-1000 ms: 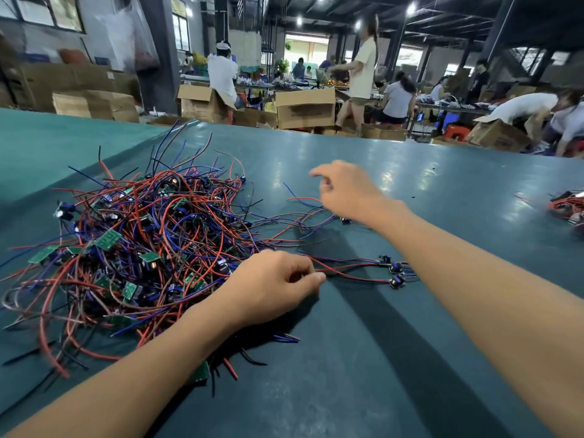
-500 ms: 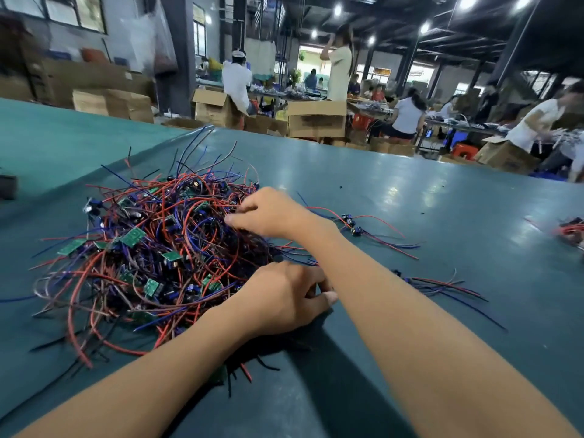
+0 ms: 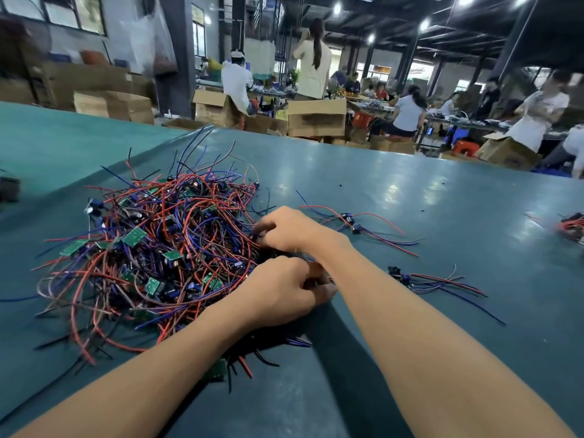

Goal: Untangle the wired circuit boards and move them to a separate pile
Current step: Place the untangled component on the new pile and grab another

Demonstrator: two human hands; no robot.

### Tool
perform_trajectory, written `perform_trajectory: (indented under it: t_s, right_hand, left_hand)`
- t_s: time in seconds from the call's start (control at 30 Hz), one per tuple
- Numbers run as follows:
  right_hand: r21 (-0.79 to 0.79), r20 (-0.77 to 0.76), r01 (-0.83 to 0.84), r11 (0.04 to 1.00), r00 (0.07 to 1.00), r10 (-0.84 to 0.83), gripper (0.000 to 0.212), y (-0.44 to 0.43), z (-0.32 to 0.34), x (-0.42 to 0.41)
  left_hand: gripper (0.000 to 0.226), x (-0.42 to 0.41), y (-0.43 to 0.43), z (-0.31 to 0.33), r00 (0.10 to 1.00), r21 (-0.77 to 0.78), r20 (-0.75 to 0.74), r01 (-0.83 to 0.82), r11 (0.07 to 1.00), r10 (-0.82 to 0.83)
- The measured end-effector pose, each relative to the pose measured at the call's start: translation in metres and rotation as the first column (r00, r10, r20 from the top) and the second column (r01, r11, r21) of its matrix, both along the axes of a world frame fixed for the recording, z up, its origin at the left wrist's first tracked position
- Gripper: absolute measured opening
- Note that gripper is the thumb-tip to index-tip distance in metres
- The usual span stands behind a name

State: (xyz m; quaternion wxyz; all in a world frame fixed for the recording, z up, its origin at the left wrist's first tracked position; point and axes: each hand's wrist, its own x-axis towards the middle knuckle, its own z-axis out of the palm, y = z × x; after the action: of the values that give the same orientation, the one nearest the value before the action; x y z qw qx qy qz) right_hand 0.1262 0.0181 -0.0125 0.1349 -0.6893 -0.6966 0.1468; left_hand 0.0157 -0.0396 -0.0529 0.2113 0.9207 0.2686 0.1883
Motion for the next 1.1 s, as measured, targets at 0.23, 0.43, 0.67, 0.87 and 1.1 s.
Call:
perform_trajectory:
  t_s: [0.23, 0.43, 0.67, 0.87, 1.1]
  right_hand:
    - [0.146, -0.065, -0.032, 0.989, 0.997, 0.042, 0.017, 0.005, 0.008, -0.003]
    - [0.224, -0.564, 0.22, 0.949, 0.823, -0.057, 0.032, -0.002, 0.042, -0.003]
    - [0.156, -0.788, 0.268, 0.951, 0.614, -0.044, 0.019, -0.016, 0.07, -0.003]
    - [0.099, -0.902, 0.075, 0.992, 0.428, 0.058, 0.018, -0.024, 0.103, -0.009]
    - [-0.103, -0.929, -0.084, 0.991, 0.365, -0.065, 0.007, -0.032, 0.12, -0.028]
  left_hand:
    - [0.038, 0.0, -0.001, 0.001, 1.0, 0.002, -0.008, 0.004, 1.0, -0.004]
    - [0.02, 0.002, 0.001, -0.002, 1.0, 0.023, -0.006, -0.025, 0.999, 0.025]
    - [0.019, 0.003, -0.001, 0.0, 1.0, 0.003, 0.02, -0.024, 1.0, 0.024]
    - [0.02, 0.002, -0.002, -0.001, 0.998, -0.05, 0.026, -0.059, 0.997, 0.061]
    - [0.02, 0.003, -0.004, 0.002, 0.997, -0.043, 0.032, -0.063, 0.997, 0.065]
